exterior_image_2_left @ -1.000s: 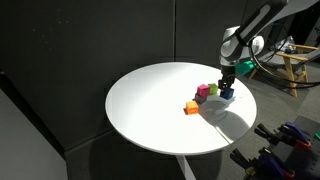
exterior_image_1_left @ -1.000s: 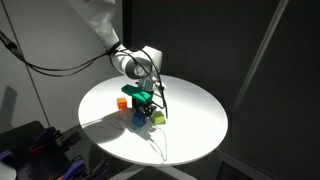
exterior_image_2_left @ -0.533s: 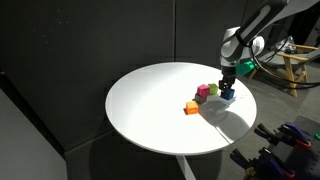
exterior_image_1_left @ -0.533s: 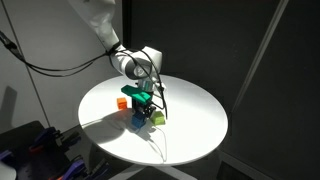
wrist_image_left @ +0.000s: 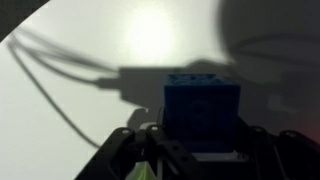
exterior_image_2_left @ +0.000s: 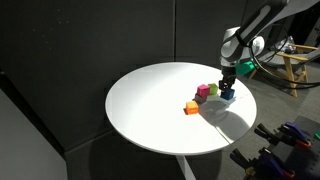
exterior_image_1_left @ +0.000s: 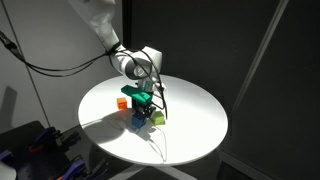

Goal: Unstack the blocks and put them on the table

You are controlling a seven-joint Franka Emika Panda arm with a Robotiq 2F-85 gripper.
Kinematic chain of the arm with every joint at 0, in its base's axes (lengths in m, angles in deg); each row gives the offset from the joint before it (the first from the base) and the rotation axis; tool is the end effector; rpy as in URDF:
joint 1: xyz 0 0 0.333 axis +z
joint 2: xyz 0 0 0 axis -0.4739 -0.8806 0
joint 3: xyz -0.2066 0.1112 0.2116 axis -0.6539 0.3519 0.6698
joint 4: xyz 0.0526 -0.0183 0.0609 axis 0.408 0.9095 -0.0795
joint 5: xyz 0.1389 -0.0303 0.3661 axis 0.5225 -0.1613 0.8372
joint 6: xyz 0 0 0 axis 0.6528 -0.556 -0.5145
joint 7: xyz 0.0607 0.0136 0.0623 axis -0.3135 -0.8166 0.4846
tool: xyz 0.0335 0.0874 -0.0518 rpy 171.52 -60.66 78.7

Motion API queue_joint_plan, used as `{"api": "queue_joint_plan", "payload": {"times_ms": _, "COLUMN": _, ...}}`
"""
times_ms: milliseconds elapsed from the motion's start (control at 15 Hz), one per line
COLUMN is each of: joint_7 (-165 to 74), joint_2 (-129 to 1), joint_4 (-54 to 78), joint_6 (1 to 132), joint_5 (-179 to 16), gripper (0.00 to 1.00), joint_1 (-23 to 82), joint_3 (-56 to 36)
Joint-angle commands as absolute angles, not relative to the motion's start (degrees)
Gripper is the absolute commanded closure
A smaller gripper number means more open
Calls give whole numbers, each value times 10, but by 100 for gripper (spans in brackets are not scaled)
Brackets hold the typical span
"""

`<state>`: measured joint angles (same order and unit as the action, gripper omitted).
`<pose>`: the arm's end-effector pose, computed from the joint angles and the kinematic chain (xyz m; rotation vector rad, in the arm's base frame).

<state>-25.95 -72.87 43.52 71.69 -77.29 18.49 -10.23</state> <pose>0.5295 -0.1318 0.1784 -3.1085 -0.0039 0.2511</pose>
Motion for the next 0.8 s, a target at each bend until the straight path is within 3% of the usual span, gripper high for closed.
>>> {"api": "queue_joint_plan", "payload": {"times_ms": 0, "joint_7": -258, "joint_2": -726, "joint_4": 439, "joint_6": 721, "joint_5": -776, "gripper": 69, "joint_1": 181, "joint_3": -98}}
{"api": "queue_joint_plan", "payload": {"times_ms": 733, "joint_7": -246, "joint_2": -723, "joint_4": 466, "joint_6": 776, "joint_5": -774, "gripper": 69, "joint_1": 172, "joint_3": -98}}
